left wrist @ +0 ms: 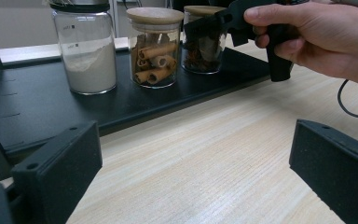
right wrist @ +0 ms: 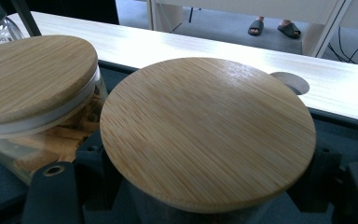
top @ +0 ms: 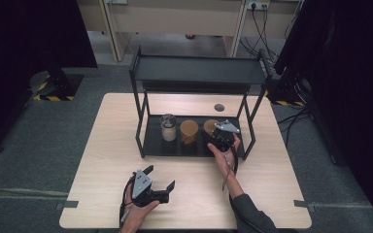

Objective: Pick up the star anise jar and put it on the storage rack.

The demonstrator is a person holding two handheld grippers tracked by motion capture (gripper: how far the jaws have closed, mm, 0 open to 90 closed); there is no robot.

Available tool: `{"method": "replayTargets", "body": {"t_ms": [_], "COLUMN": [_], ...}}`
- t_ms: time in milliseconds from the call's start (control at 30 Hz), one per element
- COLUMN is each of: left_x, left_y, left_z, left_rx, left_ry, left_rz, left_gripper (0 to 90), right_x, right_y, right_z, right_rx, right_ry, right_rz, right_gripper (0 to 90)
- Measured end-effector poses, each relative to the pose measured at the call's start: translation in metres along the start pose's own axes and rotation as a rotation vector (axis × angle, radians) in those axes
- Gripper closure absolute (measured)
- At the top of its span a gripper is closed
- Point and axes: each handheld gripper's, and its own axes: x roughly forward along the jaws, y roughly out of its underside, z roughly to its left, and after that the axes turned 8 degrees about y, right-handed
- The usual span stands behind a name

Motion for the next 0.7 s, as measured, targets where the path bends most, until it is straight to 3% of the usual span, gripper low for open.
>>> {"method": "replayTargets", "body": {"t_ms": [133, 267, 400, 700], "left_x": [0.0, 0.0, 0.0, 0.0], "left_y": [0.0, 0.0, 0.0, 0.0], "left_z": [0.0, 0.0, 0.0, 0.0], "left_rx": [0.001, 0.0, 0.0, 0.0], "left_ry": [-0.001, -0.001, -0.001, -0.001], "left_rz": [0.0, 0.002, 0.001, 0.001], "left_gripper": [1.8, 1.9, 1.9, 1.8], "right_x": [-0.001, -0.01, -0.02, -0.032], "right_y": [0.0, -0.003, -0.007, -0.009], "right_z": [-0.001, 0.0, 0.002, 0.007], "right_rx": [0.003, 0.021, 0.023, 0.031], "right_ry": [-0.001, -0.005, -0.004, -0.007], "right_rz": [0.003, 0.0, -0.009, -0.006], "right_gripper": [25.2, 13.6, 8.4, 4.6]}}
